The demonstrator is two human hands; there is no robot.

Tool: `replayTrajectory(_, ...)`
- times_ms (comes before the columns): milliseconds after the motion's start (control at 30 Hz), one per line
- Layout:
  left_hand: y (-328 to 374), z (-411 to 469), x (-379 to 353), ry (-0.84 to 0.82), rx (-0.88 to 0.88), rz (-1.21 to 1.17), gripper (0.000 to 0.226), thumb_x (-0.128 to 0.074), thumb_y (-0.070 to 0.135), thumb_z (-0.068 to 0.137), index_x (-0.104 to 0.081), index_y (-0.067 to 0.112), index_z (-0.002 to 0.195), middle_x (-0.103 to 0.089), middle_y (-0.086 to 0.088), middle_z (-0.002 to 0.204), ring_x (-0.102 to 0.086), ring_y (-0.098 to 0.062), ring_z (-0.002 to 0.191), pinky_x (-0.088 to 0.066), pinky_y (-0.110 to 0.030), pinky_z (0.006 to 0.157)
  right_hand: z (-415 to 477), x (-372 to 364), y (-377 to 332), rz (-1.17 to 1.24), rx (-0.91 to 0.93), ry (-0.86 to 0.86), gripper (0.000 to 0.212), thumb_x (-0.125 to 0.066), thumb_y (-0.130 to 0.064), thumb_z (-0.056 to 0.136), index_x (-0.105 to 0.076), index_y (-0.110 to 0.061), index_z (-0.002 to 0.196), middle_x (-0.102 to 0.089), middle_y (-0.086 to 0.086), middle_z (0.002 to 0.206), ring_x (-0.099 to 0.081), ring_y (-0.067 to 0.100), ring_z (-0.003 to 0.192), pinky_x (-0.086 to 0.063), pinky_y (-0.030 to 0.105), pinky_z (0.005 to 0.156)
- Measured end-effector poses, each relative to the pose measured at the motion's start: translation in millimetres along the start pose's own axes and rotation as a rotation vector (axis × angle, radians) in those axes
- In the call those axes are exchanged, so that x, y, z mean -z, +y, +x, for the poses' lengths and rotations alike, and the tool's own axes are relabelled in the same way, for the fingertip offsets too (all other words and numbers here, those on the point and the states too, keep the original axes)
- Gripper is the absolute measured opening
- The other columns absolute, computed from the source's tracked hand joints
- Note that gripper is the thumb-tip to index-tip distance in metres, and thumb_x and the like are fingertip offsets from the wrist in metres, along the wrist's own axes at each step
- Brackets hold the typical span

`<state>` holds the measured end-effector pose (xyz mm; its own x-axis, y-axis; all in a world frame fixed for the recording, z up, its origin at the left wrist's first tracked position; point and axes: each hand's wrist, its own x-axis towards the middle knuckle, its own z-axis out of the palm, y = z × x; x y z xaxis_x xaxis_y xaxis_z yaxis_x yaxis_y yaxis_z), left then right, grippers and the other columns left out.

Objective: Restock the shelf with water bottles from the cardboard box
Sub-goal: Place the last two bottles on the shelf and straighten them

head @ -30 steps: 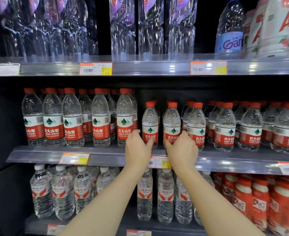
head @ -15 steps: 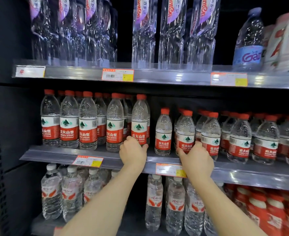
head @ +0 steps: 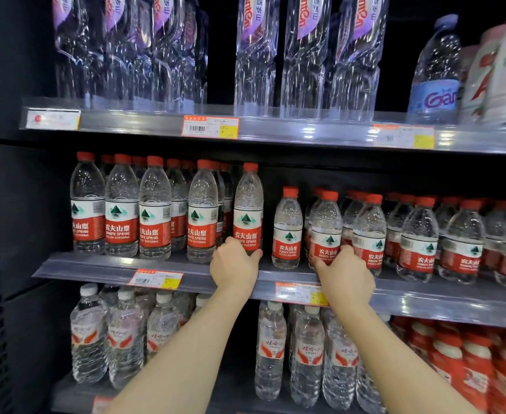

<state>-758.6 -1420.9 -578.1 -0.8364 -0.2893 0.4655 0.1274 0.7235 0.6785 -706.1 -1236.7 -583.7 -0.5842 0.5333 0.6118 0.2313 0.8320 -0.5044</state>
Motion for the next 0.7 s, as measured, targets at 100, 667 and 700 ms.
replayTrajectory(100,-1.0,-2.0,-0.3,-0.001,0.006,-0.01,0.059,-0.08,0.054,0.082,-0.06,0.008,0.112,-0.072,-0.014,0.111,-0.069,-0.035,0.105,-0.059,-0.045,0.084,-1.3,0.1,2.0,-0.003,0.014,0.0,0.043,-0.067,-0.054,0.09,-0.045,-0.016,0.09,-0.068,0.005,0.09,-0.062,0.026,0.076,-0.043,0.032,0.063)
replayTrajectory(667,-43.9,-0.9,36.5,0.009,-0.433,0.092,0.032,-0.044,0.029,0.106,-0.065,0.005,0.104,-0.071,-0.021,0.1,-0.066,-0.043,0.093,-0.053,-0.049,0.075,-7.9,18.5,6.2,0.009,0.14,-0.078,0.036,-0.053,-0.044,0.1,-0.058,-0.008,0.104,-0.07,0.013,0.094,-0.067,0.036,0.086,-0.047,0.038,0.066)
replayTrajectory(700,-42.0,-1.5,43.9,-0.023,-0.454,0.108,0.03,-0.045,0.028,0.106,-0.065,0.005,0.106,-0.07,-0.02,0.101,-0.065,-0.042,0.094,-0.052,-0.048,0.075,-9.4,22.2,3.8,0.011,0.133,-0.076,0.034,-0.055,-0.042,0.099,-0.057,-0.008,0.105,-0.07,0.013,0.094,-0.067,0.036,0.086,-0.043,0.036,0.064)
